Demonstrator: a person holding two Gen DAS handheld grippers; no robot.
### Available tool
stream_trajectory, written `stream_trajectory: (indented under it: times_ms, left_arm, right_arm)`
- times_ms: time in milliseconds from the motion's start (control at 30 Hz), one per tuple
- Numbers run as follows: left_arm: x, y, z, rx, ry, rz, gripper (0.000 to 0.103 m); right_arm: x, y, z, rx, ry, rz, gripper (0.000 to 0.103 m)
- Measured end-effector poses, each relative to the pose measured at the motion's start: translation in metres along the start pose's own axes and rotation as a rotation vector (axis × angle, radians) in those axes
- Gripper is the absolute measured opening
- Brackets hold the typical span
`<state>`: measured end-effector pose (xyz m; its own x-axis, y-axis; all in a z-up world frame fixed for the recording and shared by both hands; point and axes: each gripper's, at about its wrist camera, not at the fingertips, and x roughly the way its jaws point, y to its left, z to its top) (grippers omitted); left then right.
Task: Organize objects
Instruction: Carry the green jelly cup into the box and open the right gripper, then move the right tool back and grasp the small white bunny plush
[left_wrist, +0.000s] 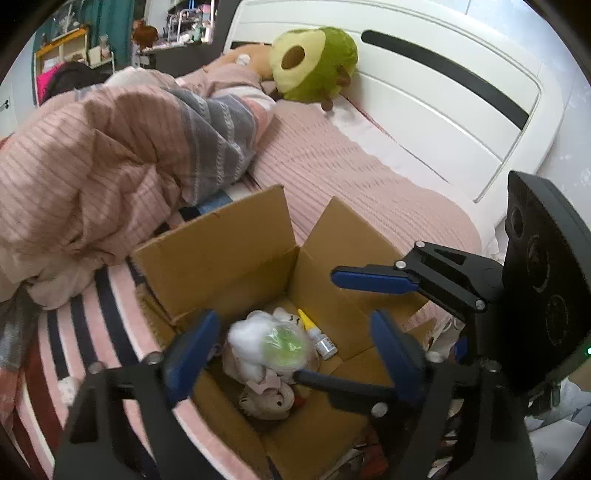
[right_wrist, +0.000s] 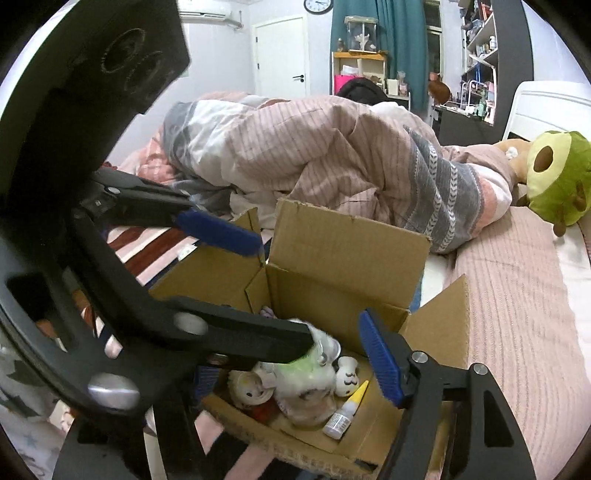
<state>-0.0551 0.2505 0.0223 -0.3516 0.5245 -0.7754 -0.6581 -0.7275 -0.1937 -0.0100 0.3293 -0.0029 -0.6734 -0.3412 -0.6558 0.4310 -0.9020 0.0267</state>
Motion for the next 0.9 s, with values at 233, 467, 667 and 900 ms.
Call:
stream_trajectory:
  times_ms: [233,467,667,900]
  left_arm:
    - [-0.034,0.015,-0.013,-0.024,-0.043,0.051,0.087]
    - [-0.074,0.045,-0.040,-0.090,-0.093,0.117,0.087]
    - [-0.110,0.087,-0.075,-0.174,-0.129,0.192,0.087]
    - [-0.143,0.142,-0.129,-0.283,-0.146,0.289,0.087]
  right_arm:
    - [-0.012,0.006,0.000,-0.001,-0.020,-0.015,0.067]
    - [-0.021,0.024,0.006,-0.021,-0.034,-0.006,0.067]
    - [-0.015,0.062,0.024,-0.050,-0.062,0.083,0.067]
    - [0.036,0.133,0.047,-0.097,-0.017,0.238,0.067]
